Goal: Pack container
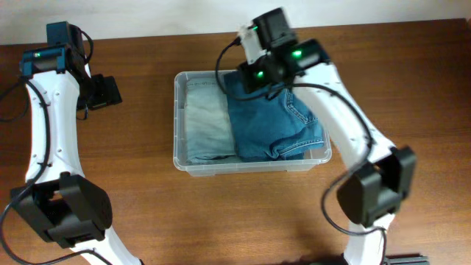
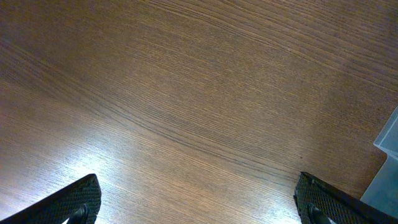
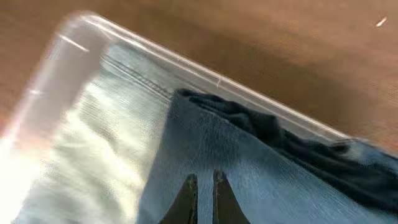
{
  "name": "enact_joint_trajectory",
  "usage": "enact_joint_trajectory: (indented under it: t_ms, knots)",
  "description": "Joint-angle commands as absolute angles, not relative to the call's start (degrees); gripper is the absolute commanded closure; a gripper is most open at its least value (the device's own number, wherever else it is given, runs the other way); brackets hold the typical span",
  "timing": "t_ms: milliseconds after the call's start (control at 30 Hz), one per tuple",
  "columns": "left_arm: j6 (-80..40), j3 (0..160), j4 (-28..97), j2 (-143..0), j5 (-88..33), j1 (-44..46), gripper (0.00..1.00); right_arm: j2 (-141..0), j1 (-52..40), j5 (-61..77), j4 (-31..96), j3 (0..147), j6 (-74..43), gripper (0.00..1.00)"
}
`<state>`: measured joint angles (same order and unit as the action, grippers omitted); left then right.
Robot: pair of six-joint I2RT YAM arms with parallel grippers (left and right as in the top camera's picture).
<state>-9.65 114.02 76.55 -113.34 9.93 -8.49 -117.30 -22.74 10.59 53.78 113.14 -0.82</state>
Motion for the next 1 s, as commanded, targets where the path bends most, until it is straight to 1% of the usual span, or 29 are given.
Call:
enact_joint_trajectory:
  t_ms: [0,233,400,600,800,967]
  knots:
    - [-9.5,114.8,76.6,-111.9,10.3,-8.4,0.01,-122.6,-22.6,8.4,54.0,113.4,-0.5,0.96]
    - [-9.5,114.8,76.6,-111.9,10.3,-8.4,0.01,-129.9,-22.5,9.6,54.3,113.4,-0.4,0.96]
    - [-9.5,114.8,76.6,-111.9,10.3,-8.4,0.01,-126.0,-22.3,11.1,55.5,116.3,0.7,0.96]
    - [-9.5,114.8,76.6,-111.9,10.3,-8.4,0.01,-120.7,-20.1,3.5,60.7,121.8,1.0,0.96]
    - [-9.5,114.8,76.6,-111.9,10.3,-8.4,0.01,-119.7,-15.2,2.3,63.3,121.6,1.0,0.96]
    - [-9.5,114.8,76.6,-111.9,10.3,-8.4,0.01,-121.2,-12.1,2.5,61.4,119.0,1.1,0.96]
